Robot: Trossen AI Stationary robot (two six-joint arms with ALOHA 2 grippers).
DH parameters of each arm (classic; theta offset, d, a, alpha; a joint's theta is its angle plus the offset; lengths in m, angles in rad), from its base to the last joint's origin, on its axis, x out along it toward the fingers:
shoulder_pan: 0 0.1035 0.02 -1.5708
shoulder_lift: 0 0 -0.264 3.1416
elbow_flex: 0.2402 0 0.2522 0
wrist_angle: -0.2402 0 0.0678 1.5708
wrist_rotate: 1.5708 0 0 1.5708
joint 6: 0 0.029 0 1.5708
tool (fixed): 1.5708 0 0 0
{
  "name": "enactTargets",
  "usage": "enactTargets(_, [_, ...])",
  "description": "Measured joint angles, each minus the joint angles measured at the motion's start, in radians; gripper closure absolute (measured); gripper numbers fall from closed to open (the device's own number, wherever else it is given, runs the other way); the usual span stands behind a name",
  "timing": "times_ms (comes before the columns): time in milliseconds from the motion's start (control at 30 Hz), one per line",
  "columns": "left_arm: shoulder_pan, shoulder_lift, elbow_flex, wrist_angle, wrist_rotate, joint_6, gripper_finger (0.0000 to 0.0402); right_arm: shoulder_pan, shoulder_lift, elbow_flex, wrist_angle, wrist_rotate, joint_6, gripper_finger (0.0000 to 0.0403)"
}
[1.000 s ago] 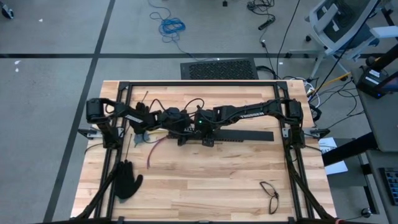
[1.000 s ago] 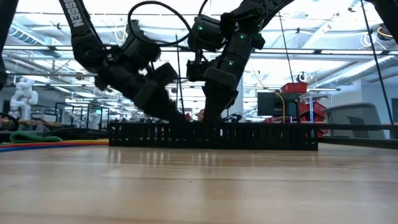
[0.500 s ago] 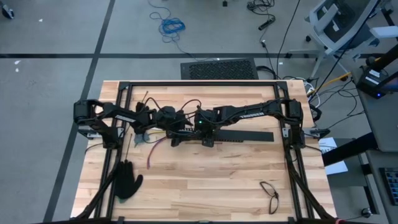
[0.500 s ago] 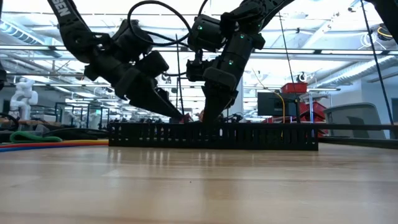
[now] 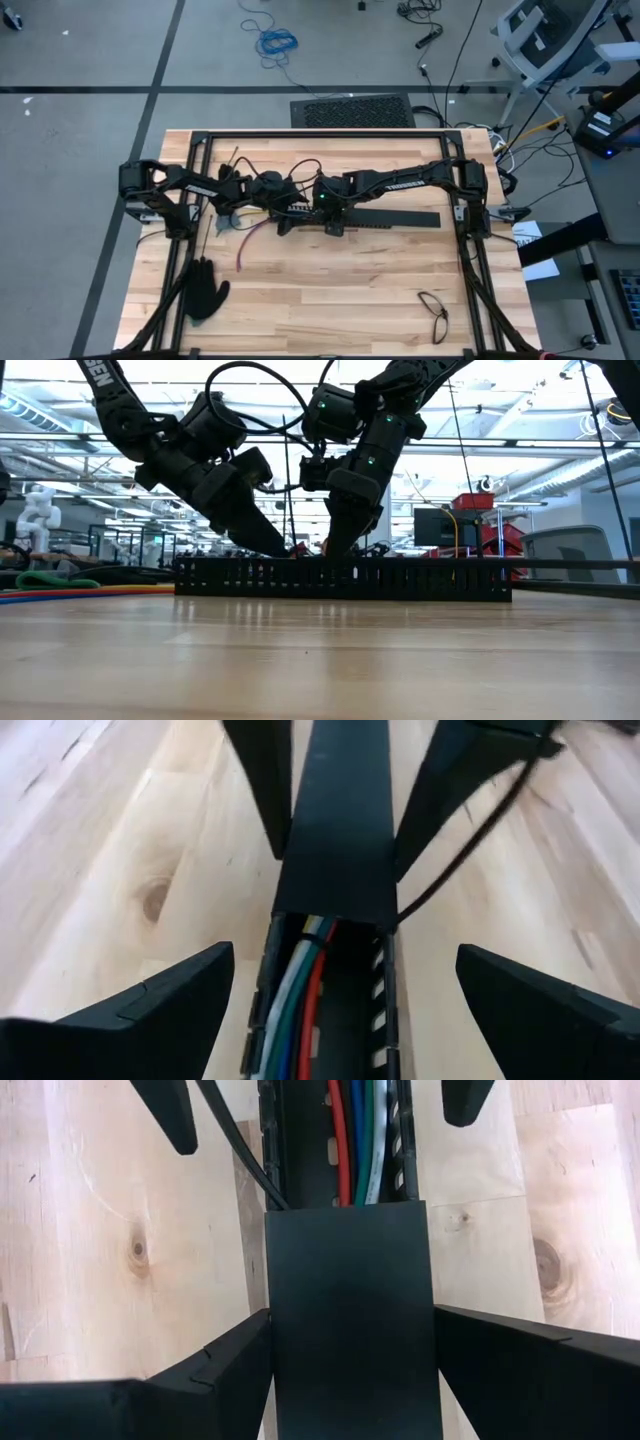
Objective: Ziptie cables
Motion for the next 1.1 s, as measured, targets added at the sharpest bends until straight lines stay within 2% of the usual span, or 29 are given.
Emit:
enactTargets(267, [0.0,0.002,0.0,-0.017,-0.014,-0.006,0.0024,0.0,0.0,0.0,0.0,-0.002,0.002,0.0156])
enactTargets(467, [0.0,0.069,-0.001,-0.025,-0.019,0.044,0.0024,0.0,0.001,0.0,0.0,-0.002,0.002,0.0156])
enactTargets(933, [-0.002,0.072,0.027,-0.026,-0.051,0.144,0.0025,0.0,0.001,-0.001,-0.001,-0.002,0.003,0.0156])
enactTargets(1100, [-0.002,0.079,0.027,-0.016,-0.054,0.145,0.0046,0.0,0.001,-0.001,0.0,-0.002,0.003,0.0156])
